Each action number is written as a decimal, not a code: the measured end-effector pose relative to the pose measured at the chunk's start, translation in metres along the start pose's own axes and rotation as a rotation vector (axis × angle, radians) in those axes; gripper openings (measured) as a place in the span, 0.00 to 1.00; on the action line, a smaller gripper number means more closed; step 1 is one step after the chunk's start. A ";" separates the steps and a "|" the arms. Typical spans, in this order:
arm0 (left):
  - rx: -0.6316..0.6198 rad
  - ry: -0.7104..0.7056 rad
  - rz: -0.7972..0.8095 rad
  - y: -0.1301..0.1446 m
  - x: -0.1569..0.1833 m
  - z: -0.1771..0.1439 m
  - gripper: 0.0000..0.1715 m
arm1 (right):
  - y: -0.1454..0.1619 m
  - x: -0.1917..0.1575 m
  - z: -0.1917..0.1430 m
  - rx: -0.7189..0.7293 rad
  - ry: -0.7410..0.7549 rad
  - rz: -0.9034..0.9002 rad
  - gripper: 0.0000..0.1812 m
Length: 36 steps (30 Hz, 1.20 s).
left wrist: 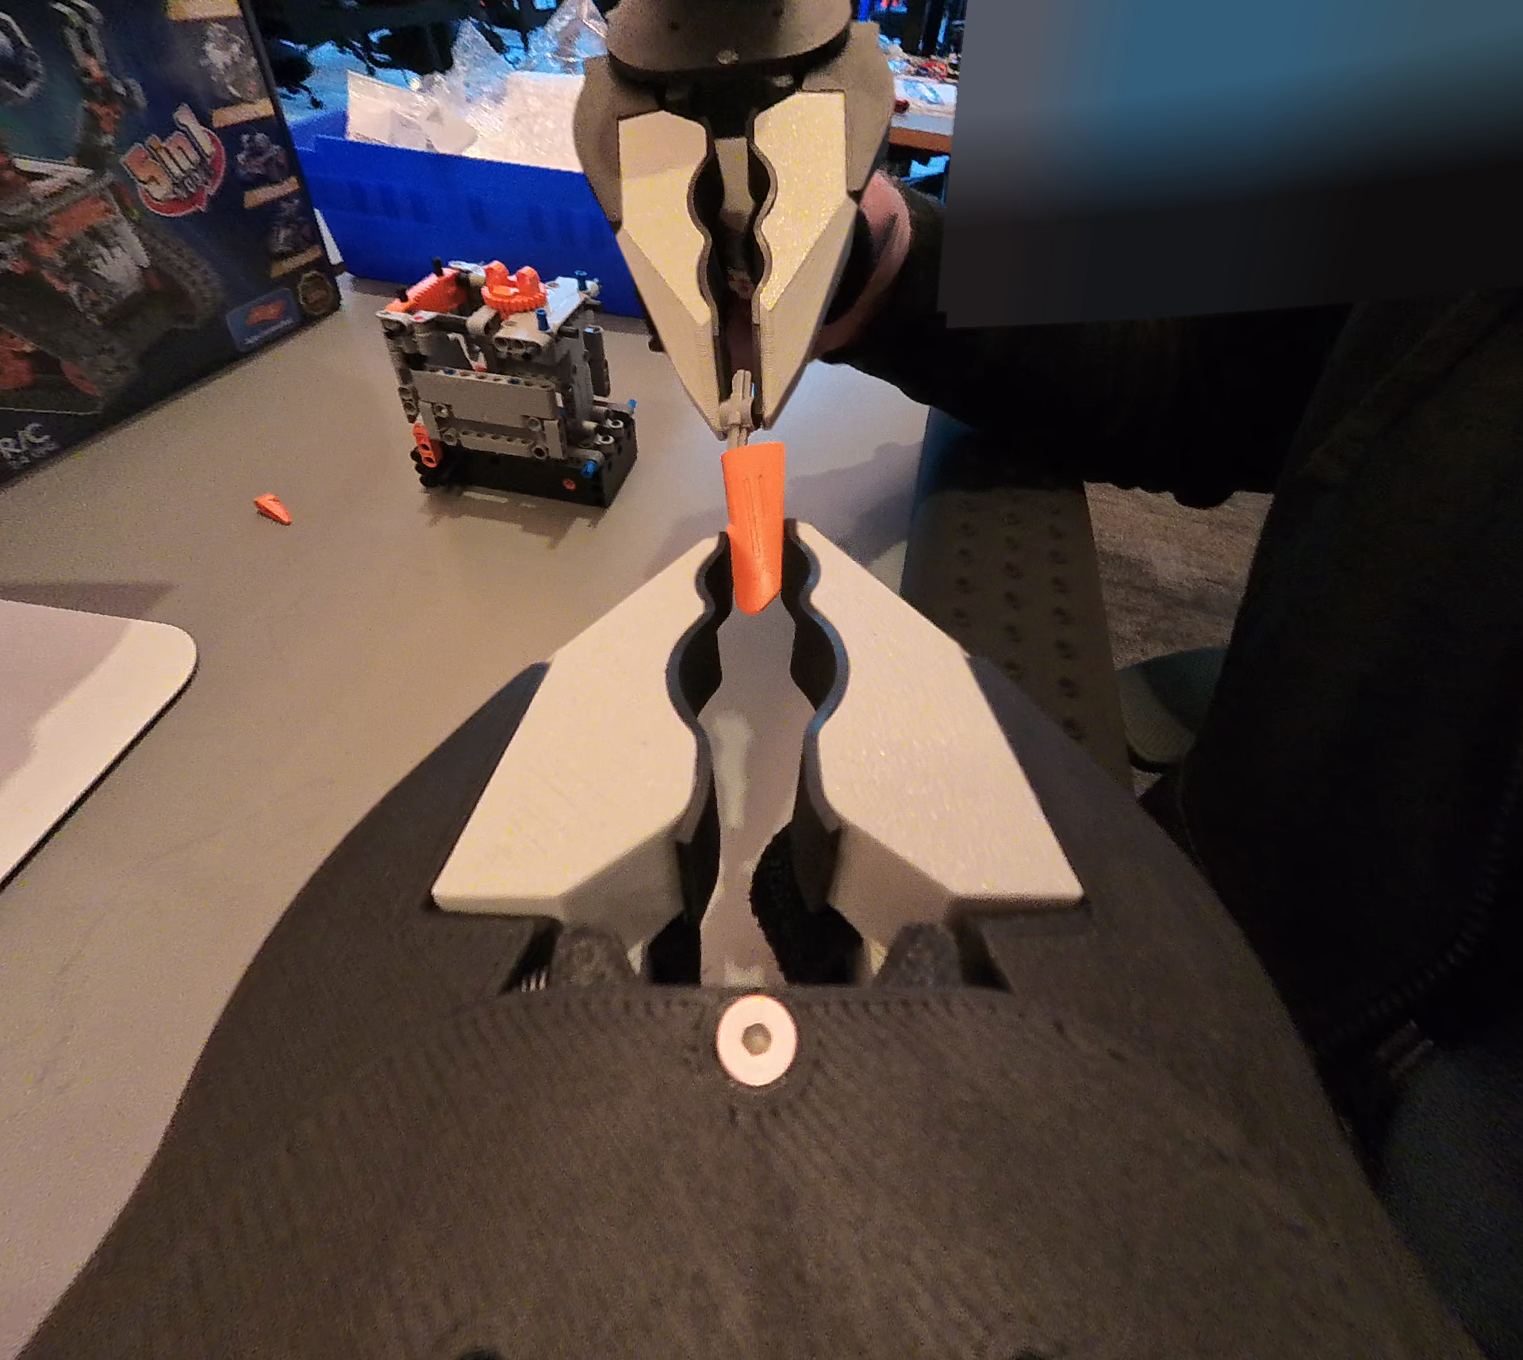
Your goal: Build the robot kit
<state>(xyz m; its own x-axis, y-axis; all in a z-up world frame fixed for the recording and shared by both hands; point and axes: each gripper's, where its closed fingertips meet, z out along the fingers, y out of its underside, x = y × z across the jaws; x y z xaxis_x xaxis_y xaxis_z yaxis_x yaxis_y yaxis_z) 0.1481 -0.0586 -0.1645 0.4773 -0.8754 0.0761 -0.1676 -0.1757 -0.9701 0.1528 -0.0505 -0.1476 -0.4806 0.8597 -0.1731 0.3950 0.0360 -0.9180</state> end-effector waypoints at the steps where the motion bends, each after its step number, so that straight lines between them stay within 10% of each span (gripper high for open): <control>1: -0.022 0.002 0.007 0.003 0.000 0.000 0.05 | 0.003 0.000 0.001 -0.019 0.003 -0.005 0.02; 21: -0.314 -0.082 0.125 0.066 0.006 0.012 0.05 | 0.057 -0.002 0.025 -0.297 -0.013 -0.012 0.02; 36: -0.319 -0.126 0.167 0.073 0.009 0.010 0.04 | 0.061 -0.006 0.031 -0.252 -0.087 0.014 0.02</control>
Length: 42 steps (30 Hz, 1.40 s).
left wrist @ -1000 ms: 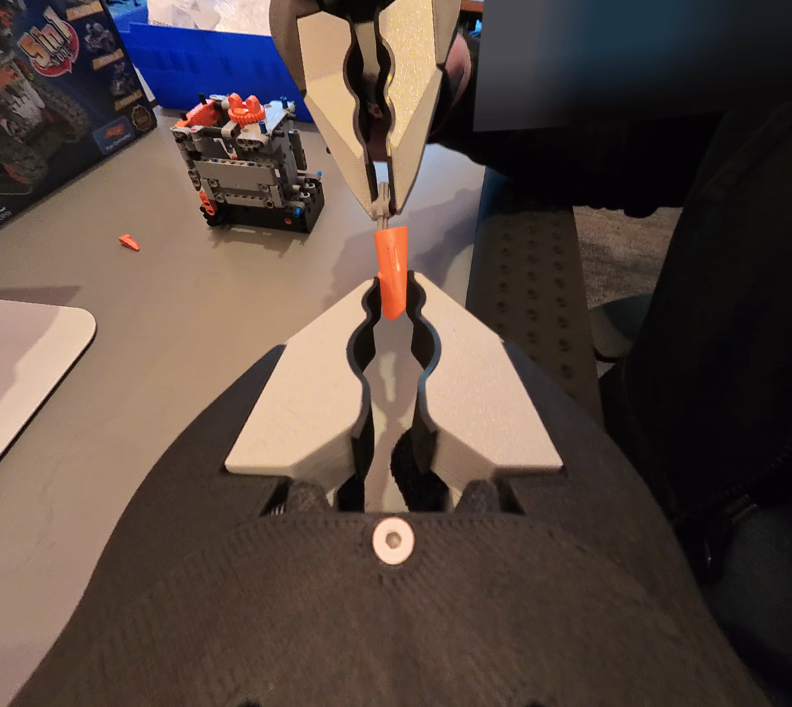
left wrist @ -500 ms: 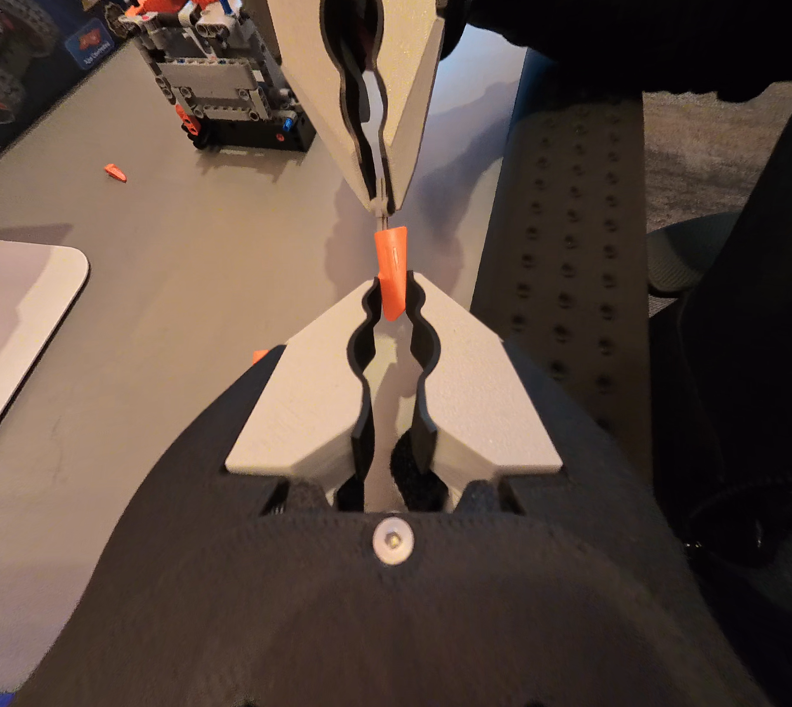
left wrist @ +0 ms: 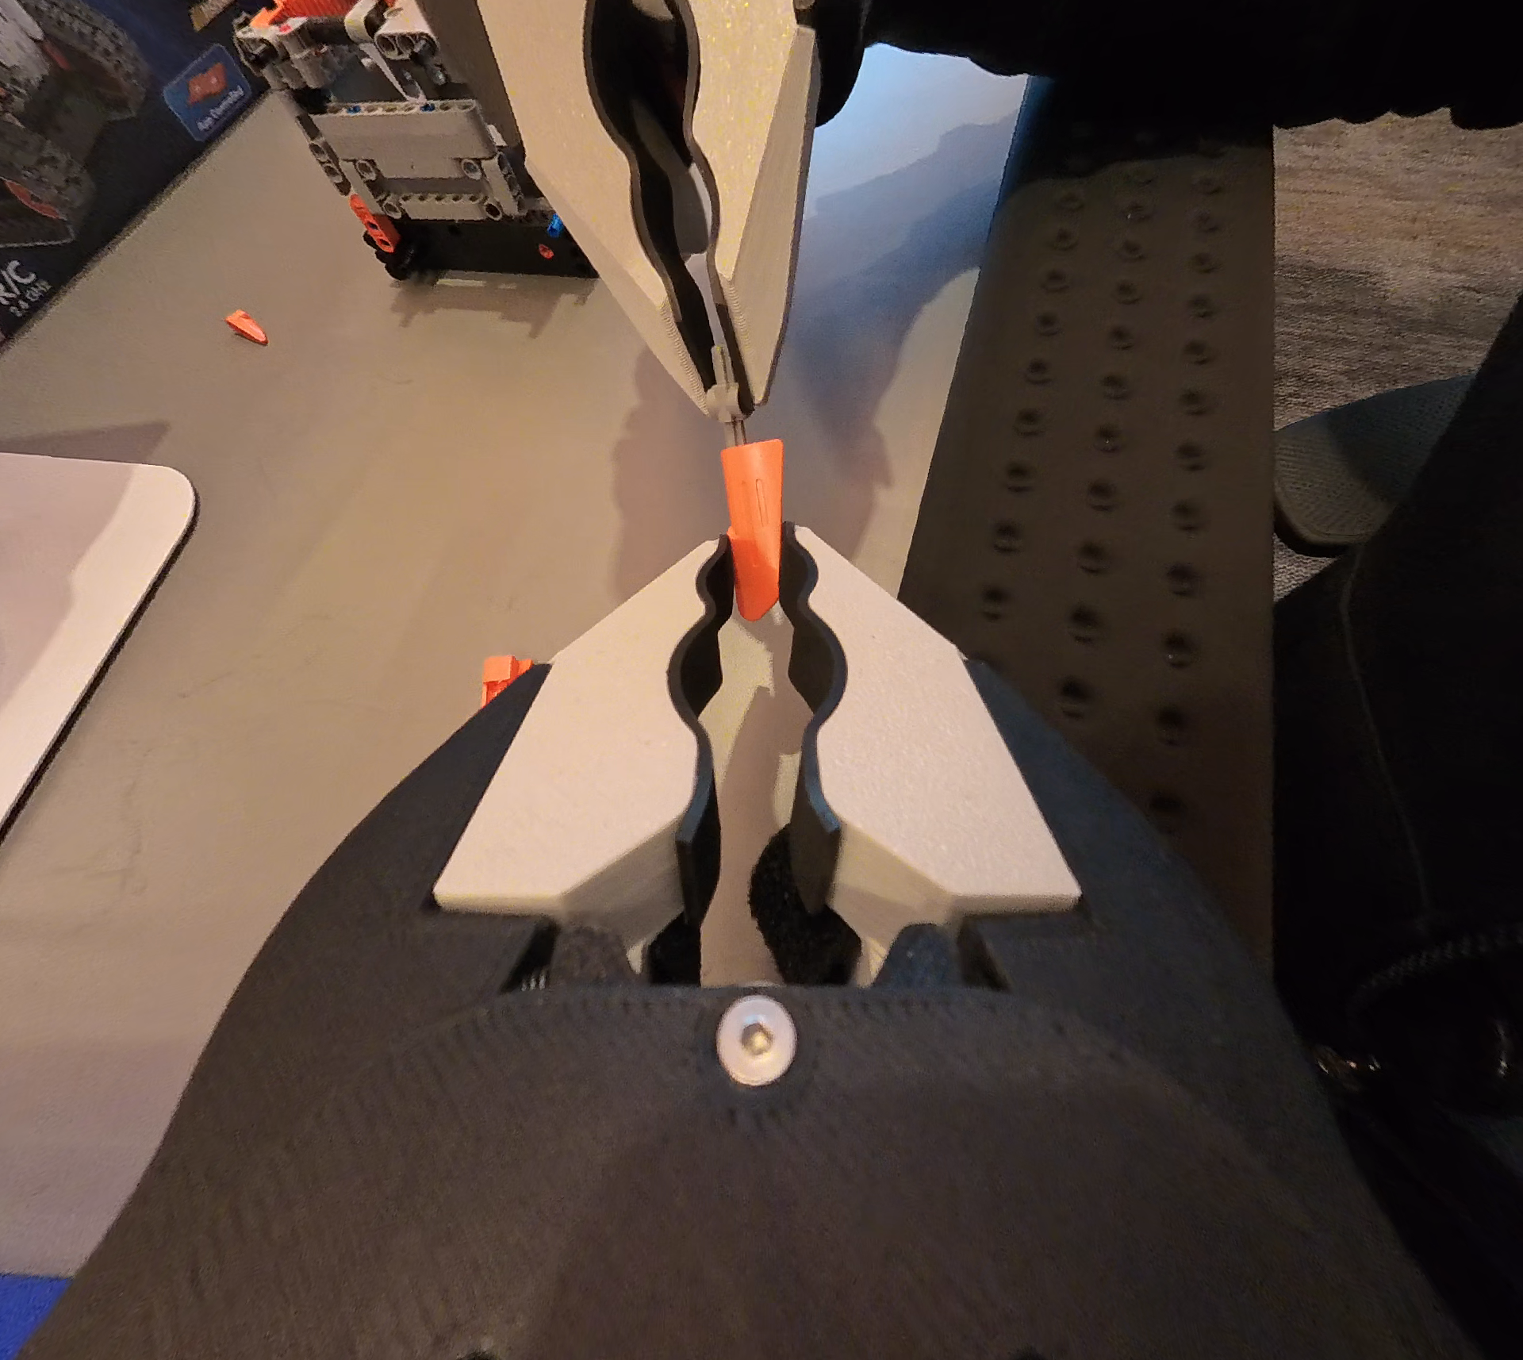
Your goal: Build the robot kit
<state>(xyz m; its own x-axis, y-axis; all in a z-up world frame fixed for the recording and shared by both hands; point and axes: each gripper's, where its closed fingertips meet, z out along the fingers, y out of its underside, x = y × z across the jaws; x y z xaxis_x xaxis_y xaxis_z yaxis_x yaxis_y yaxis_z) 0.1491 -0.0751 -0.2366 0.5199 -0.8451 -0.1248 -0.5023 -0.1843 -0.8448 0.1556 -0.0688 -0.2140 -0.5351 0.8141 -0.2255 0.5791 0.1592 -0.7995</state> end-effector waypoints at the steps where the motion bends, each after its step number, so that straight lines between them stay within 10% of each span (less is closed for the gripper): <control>1: -0.003 -0.007 0.002 0.000 0.000 0.000 0.04 | 0.000 0.000 0.000 0.004 -0.002 0.002 0.02; 42: 0.069 -0.118 -0.093 -0.013 -0.022 0.001 0.04 | -0.031 0.016 -0.014 0.199 0.081 0.052 0.08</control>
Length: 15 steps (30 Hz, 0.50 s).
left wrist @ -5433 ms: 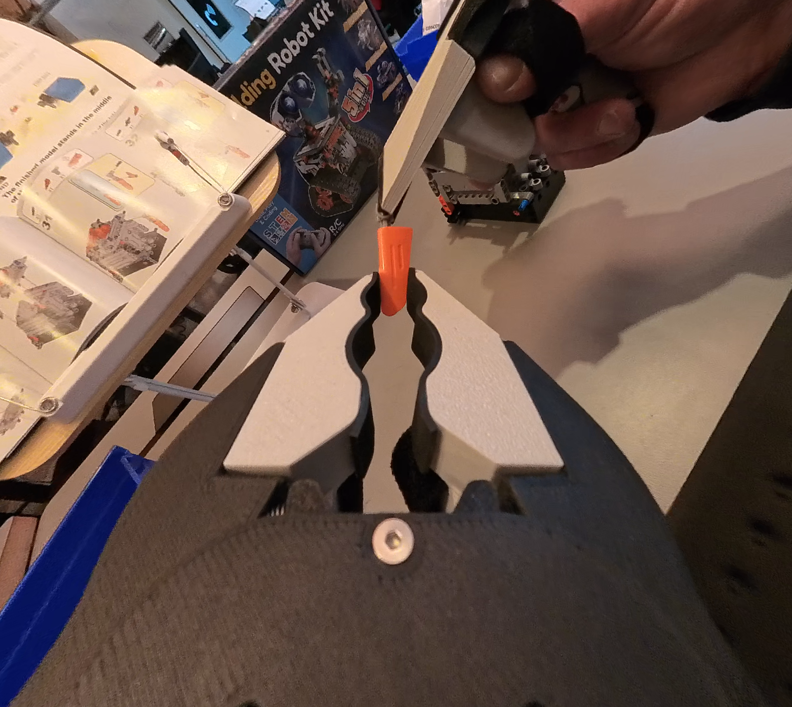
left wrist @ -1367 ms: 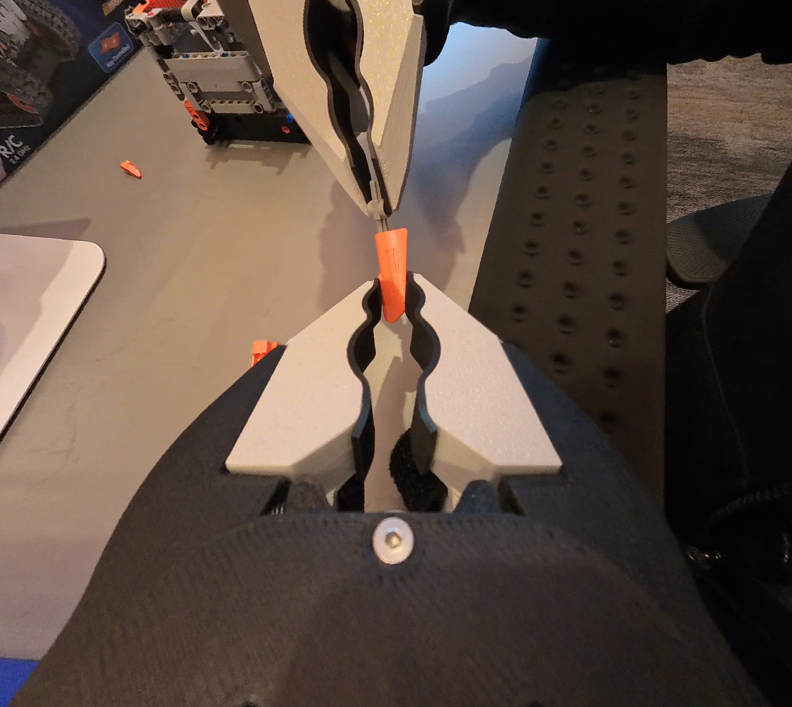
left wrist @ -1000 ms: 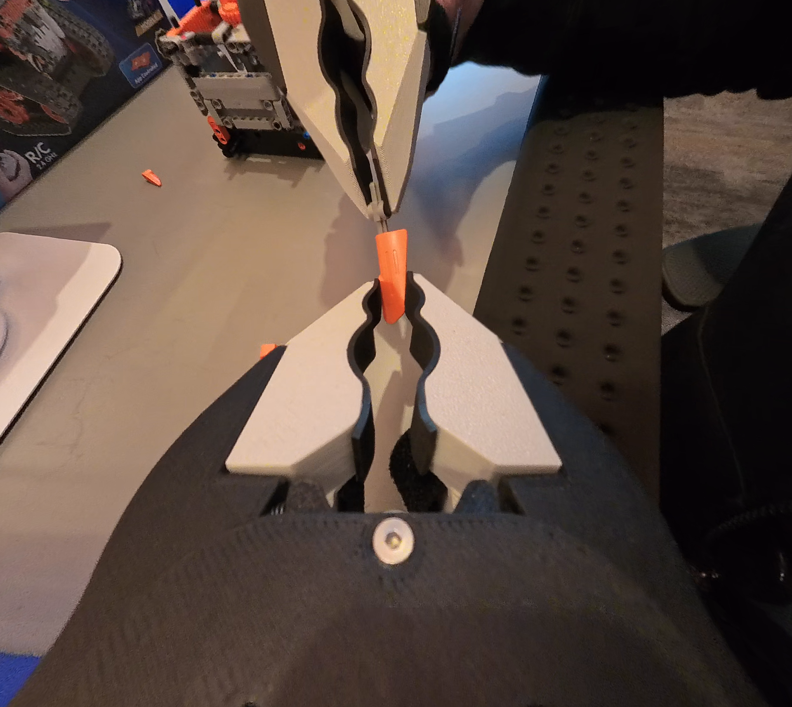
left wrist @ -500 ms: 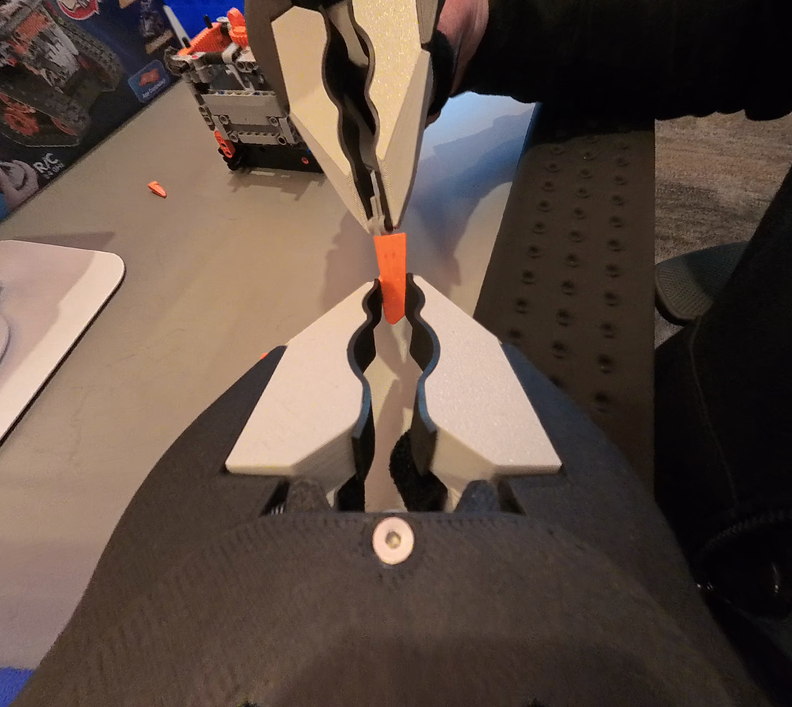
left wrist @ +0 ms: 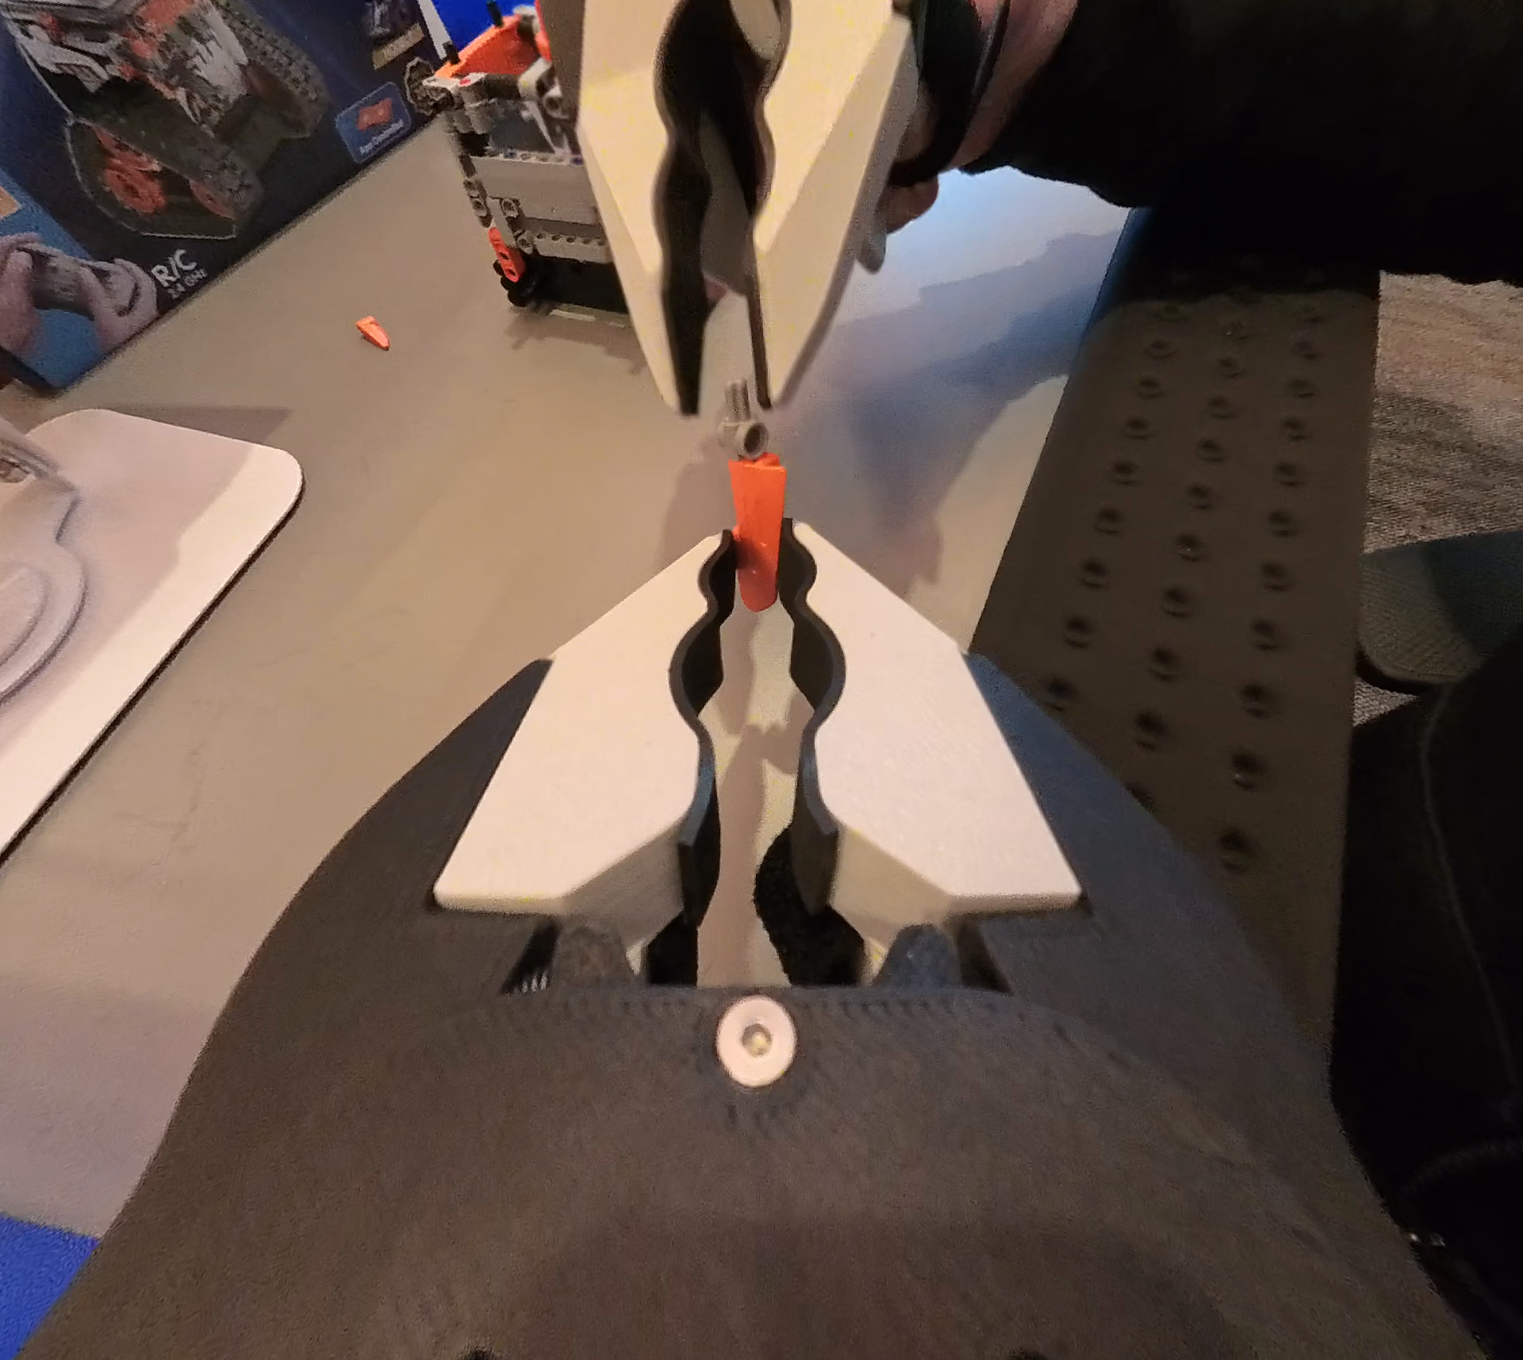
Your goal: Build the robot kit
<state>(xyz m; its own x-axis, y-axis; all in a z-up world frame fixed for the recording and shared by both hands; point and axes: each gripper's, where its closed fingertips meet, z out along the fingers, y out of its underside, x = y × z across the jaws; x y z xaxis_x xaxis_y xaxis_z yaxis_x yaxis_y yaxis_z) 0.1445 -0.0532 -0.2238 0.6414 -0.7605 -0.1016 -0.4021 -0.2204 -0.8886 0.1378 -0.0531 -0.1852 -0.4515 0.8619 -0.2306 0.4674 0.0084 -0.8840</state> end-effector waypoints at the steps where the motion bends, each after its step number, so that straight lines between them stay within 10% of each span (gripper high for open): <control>1: -0.001 -0.005 -0.002 0.000 -0.001 0.000 0.04 | -0.004 0.004 -0.004 0.021 0.023 0.002 0.09; 15: 0.037 -0.138 -0.072 -0.008 -0.042 -0.006 0.05 | -0.018 0.020 -0.007 0.062 0.110 0.015 0.13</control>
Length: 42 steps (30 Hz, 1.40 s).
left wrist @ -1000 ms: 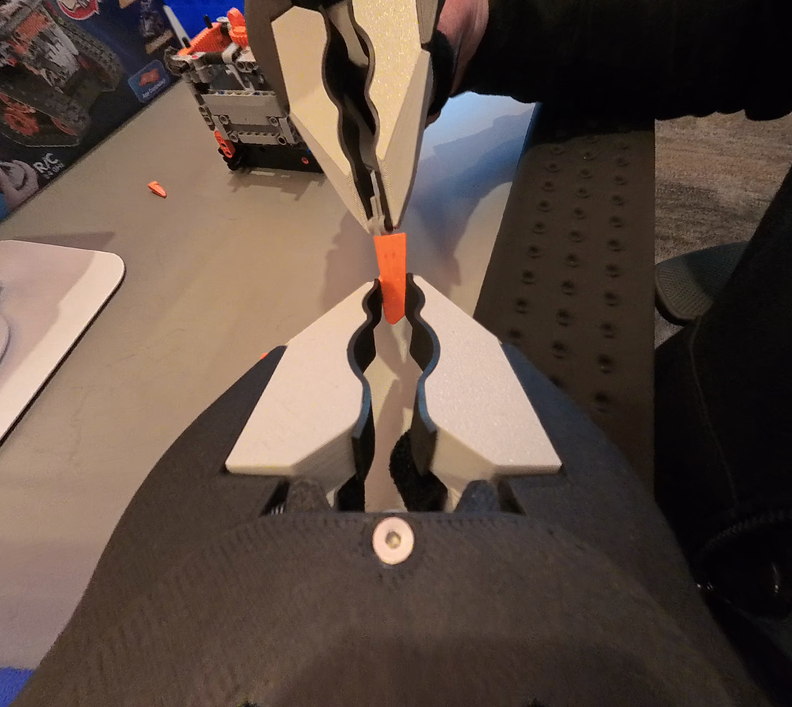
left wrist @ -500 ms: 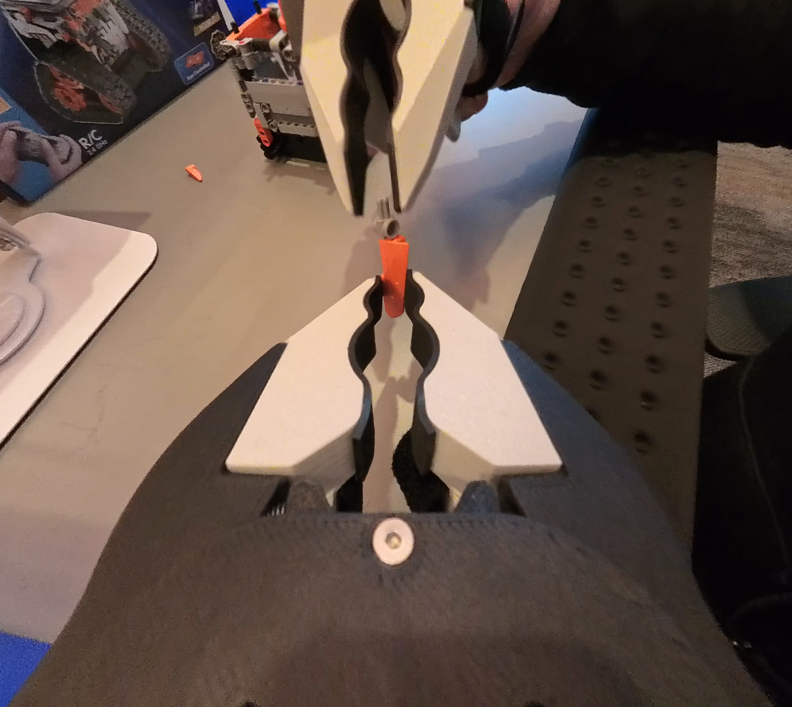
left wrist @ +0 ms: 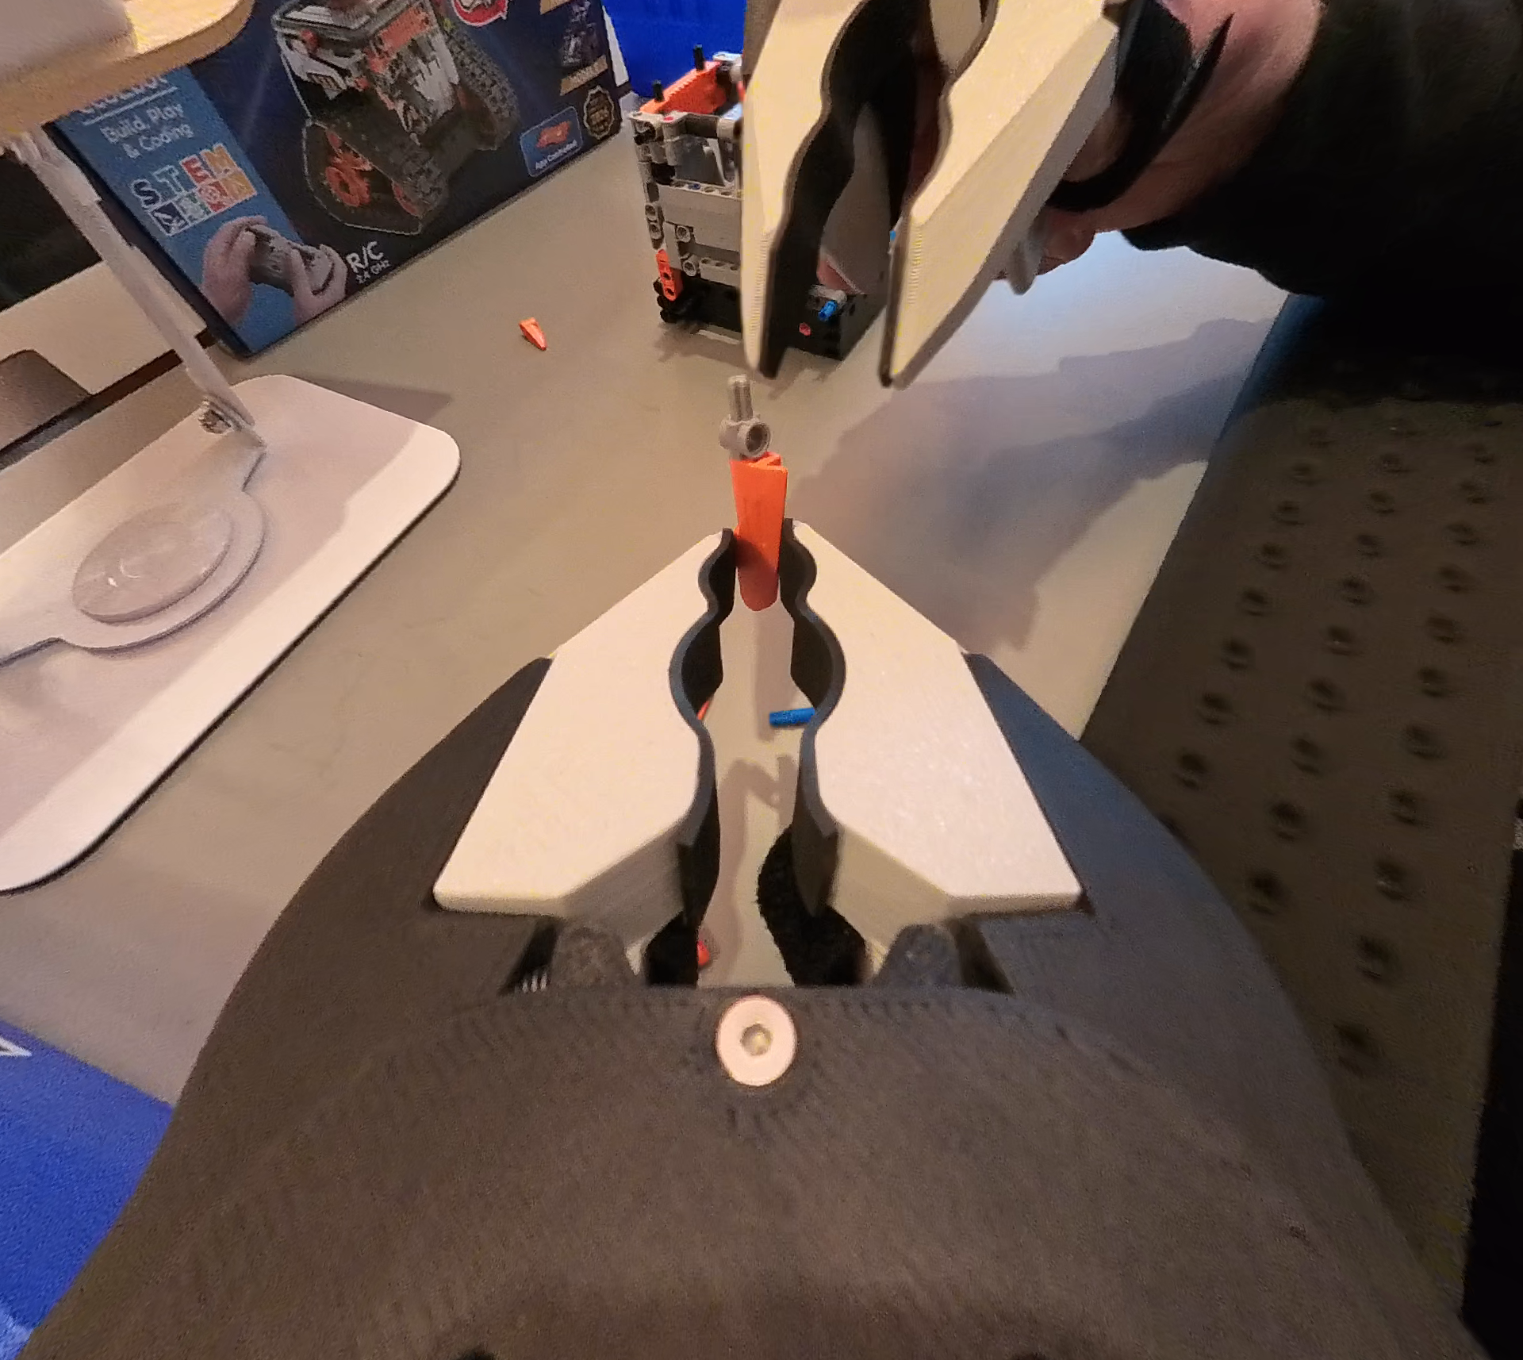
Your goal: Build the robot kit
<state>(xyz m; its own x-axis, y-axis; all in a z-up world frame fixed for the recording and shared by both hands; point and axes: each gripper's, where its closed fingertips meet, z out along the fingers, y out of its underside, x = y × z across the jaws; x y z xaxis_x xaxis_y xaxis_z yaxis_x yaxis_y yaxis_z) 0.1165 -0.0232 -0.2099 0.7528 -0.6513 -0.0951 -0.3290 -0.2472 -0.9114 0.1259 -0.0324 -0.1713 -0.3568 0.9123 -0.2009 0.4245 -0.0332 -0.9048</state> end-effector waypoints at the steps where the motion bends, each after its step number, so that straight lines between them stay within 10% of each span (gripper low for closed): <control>1: 0.000 -0.001 0.006 0.000 0.000 0.001 0.05 | -0.002 0.002 0.000 0.001 0.010 -0.003 0.13; 42: 0.156 0.063 -0.050 -0.026 0.005 -0.010 0.12 | -0.017 -0.004 0.007 0.091 -0.020 0.032 0.03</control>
<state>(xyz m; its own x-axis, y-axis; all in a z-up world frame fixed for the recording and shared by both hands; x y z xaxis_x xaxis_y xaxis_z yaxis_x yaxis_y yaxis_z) 0.1230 -0.0269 -0.1825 0.7274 -0.6857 -0.0269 -0.1956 -0.1695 -0.9659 0.1143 -0.0382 -0.1581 -0.3612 0.9018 -0.2371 0.3590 -0.1002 -0.9279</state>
